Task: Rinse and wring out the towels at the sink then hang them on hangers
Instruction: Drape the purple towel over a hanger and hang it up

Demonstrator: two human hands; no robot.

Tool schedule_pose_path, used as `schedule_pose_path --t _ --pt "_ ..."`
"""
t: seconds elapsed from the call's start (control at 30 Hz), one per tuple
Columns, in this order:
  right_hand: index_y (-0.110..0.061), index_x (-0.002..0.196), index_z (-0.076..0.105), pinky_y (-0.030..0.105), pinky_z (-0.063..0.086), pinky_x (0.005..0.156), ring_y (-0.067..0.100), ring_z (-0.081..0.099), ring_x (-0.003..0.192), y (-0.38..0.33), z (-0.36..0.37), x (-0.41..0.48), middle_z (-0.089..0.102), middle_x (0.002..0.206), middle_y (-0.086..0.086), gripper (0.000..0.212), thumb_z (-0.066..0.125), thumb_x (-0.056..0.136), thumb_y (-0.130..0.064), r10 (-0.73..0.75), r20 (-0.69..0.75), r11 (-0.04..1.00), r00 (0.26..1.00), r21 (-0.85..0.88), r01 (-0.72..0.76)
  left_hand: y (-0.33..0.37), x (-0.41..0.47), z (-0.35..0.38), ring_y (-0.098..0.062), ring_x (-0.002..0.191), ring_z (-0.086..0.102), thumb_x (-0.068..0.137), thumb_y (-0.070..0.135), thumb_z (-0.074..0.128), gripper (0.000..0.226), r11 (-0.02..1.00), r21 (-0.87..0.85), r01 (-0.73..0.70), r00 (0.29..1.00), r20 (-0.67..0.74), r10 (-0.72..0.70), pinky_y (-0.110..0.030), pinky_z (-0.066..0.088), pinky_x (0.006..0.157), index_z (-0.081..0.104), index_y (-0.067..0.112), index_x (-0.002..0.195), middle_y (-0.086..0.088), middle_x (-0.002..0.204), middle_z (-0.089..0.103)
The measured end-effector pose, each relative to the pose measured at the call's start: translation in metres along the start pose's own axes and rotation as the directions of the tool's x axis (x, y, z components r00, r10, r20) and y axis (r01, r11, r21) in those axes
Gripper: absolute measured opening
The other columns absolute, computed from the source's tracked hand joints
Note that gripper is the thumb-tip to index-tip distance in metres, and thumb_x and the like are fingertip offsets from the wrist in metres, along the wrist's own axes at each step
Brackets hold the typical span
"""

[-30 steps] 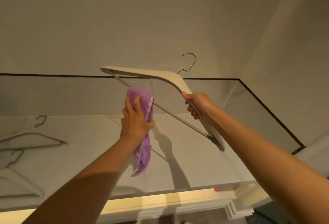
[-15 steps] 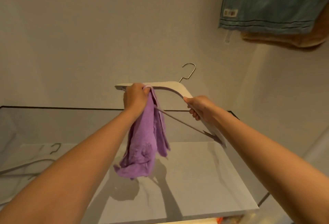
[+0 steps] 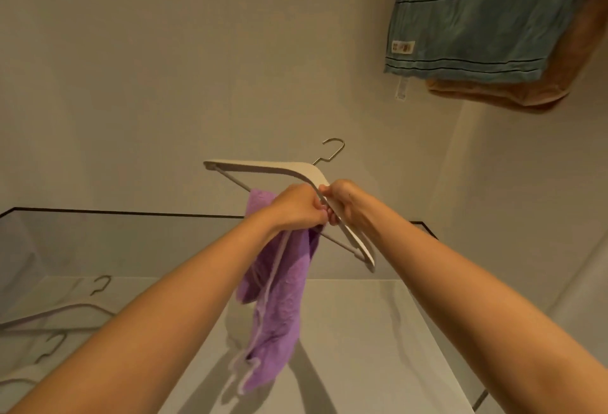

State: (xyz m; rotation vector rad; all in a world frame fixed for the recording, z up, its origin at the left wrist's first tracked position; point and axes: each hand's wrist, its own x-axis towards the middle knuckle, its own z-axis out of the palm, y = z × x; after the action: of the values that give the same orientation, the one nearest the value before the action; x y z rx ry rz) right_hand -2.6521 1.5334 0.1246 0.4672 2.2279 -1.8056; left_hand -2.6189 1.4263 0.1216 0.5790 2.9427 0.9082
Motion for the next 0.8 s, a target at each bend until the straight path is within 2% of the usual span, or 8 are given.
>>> schedule_pose_path --t 0.1,0.2,0.37,0.43,0.5,0.6,0.67,0.8 --pt "-0.005 0.065 0.043 0.026 0.029 0.047 0.018 0.033 0.049 -0.003 -0.010 0.009 0.039 0.060 0.009 0.033 0.041 0.097 -0.013 -0.034 -0.067 0.999 0.997 -0.005 0.034 0.015 0.001 0.007 -0.012 0.048 0.036 0.082 0.011 0.054 0.027 1.000 -0.006 0.002 0.993 0.117 -0.001 -0.017 0.029 0.044 0.048 0.012 0.055 0.001 0.050 0.038" --pt "-0.006 0.066 0.042 0.023 0.027 0.046 0.016 0.031 0.048 -0.002 -0.024 0.014 0.038 0.059 0.008 0.031 0.041 0.096 -0.014 -0.047 -0.108 0.999 0.993 -0.026 0.044 0.015 0.004 0.004 -0.019 0.063 0.042 0.081 -0.001 0.045 0.014 0.933 -0.339 0.121 0.969 0.245 -0.036 -0.021 0.043 0.062 0.052 0.006 0.071 -0.010 0.063 0.038" --pt "-0.008 0.069 0.038 0.009 0.026 0.034 0.013 0.030 0.049 -0.001 -0.043 0.015 0.034 0.061 0.005 0.029 0.034 0.098 -0.013 -0.021 -0.047 0.994 0.999 0.104 0.026 0.008 0.006 0.011 -0.019 0.050 0.063 0.084 -0.012 0.036 0.029 0.694 -0.711 0.112 0.962 -0.096 -0.254 -0.024 0.056 0.050 0.062 -0.003 0.074 -0.019 0.073 0.060" --pt "-0.007 0.070 0.040 0.018 0.029 0.038 0.013 0.032 0.050 -0.004 -0.053 0.013 0.037 0.062 0.005 0.029 0.035 0.098 -0.015 -0.043 -0.047 0.993 0.998 0.109 0.048 -0.013 0.018 0.016 -0.027 0.062 0.066 0.086 -0.005 0.041 0.023 0.702 -0.703 0.117 0.835 -0.313 -0.453 -0.032 0.059 0.054 0.058 0.004 0.074 -0.019 0.083 0.061" --pt "-0.006 0.070 0.042 0.021 0.029 0.043 0.013 0.033 0.050 -0.007 -0.062 0.009 0.039 0.061 0.005 0.031 0.036 0.099 -0.016 -0.057 -0.050 0.994 0.997 0.093 0.062 -0.034 0.024 0.020 -0.035 0.096 0.062 0.085 0.006 0.053 0.022 0.702 -0.674 0.230 0.740 -0.348 -0.576 -0.043 0.056 0.080 0.053 0.004 0.107 -0.018 0.114 0.056" --pt "-0.006 0.070 0.042 0.018 0.029 0.038 0.012 0.033 0.049 -0.008 -0.072 0.002 0.039 0.060 0.005 0.033 0.036 0.099 -0.019 -0.051 -0.017 0.995 0.999 0.089 0.053 -0.044 0.017 0.034 -0.030 0.122 0.045 0.091 0.015 0.056 0.061 0.690 -0.612 0.387 0.815 -0.123 -0.566 -0.030 0.044 0.096 0.024 -0.001 0.140 -0.015 0.139 0.039" --pt "-0.006 0.071 0.043 0.018 0.029 0.040 0.012 0.033 0.049 -0.008 -0.075 -0.002 0.040 0.060 0.004 0.033 0.036 0.099 -0.020 -0.061 -0.004 0.994 0.998 0.090 0.061 -0.045 0.012 0.042 -0.022 0.108 0.050 0.093 0.016 0.054 0.046 0.663 -0.654 0.365 0.850 -0.056 -0.524 -0.018 0.045 0.077 0.041 -0.003 0.133 -0.009 0.121 0.051" --pt "-0.005 0.071 0.045 0.022 0.027 0.046 0.014 0.033 0.050 -0.011 -0.080 -0.002 0.040 0.061 0.005 0.033 0.037 0.098 -0.021 -0.108 -0.054 0.993 0.993 0.038 0.110 -0.054 0.015 0.035 -0.034 0.102 0.059 0.091 0.025 0.057 0.035 0.807 -0.424 0.410 0.809 -0.239 -0.537 -0.032 0.043 0.074 0.062 -0.006 0.107 -0.022 0.112 0.063"
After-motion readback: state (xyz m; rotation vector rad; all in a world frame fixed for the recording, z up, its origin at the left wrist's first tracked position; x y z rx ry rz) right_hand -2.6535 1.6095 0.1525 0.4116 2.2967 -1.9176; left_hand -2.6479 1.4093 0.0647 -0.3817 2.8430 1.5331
